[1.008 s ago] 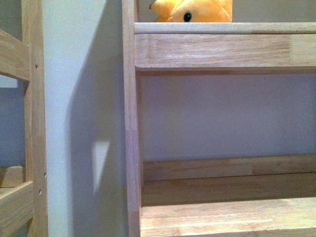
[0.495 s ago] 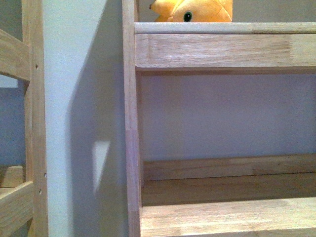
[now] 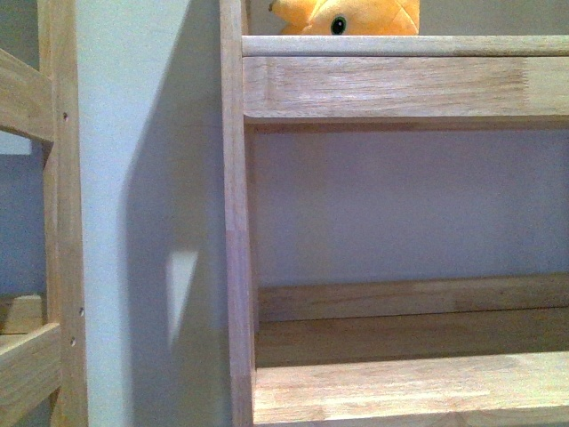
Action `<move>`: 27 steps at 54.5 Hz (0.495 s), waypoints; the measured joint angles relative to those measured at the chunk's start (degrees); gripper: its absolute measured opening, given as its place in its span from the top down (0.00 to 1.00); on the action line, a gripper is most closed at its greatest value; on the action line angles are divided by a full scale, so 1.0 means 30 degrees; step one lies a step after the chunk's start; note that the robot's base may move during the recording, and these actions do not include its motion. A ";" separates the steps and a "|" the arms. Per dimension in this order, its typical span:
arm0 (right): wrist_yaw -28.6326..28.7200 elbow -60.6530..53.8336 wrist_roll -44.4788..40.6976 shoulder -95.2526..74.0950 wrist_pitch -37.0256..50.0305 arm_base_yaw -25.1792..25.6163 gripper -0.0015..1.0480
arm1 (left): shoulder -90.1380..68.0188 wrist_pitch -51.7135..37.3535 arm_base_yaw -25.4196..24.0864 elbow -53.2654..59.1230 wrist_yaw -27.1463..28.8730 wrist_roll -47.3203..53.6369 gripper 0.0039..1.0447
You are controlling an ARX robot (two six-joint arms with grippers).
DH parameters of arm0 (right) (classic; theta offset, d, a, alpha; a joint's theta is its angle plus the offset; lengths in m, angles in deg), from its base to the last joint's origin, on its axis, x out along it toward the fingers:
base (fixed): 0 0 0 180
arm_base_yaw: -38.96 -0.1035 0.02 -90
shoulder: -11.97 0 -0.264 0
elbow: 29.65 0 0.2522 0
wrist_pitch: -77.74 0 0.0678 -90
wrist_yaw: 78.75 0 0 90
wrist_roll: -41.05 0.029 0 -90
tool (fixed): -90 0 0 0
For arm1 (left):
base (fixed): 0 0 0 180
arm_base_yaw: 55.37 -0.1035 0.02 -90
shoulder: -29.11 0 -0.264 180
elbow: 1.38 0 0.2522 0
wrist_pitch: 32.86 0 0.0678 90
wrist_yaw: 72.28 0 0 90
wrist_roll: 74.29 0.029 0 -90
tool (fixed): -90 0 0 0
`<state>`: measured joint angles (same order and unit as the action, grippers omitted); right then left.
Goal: Put away toys
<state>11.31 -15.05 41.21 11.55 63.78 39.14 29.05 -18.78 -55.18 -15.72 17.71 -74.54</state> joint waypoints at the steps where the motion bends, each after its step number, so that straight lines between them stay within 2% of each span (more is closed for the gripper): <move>1: 0.0000 0.0000 0.0000 0.0000 0.0000 0.0000 0.06 | 0.0000 0.0000 0.0000 0.0000 0.0000 0.0000 0.06; 27: 0.0000 0.0000 0.0000 0.0000 0.0000 0.0000 0.06 | 0.0000 0.0000 0.0000 0.0000 0.0000 0.0000 0.06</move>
<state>11.31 -15.05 41.21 11.55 63.78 39.14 29.05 -18.78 -55.18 -15.72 17.71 -74.54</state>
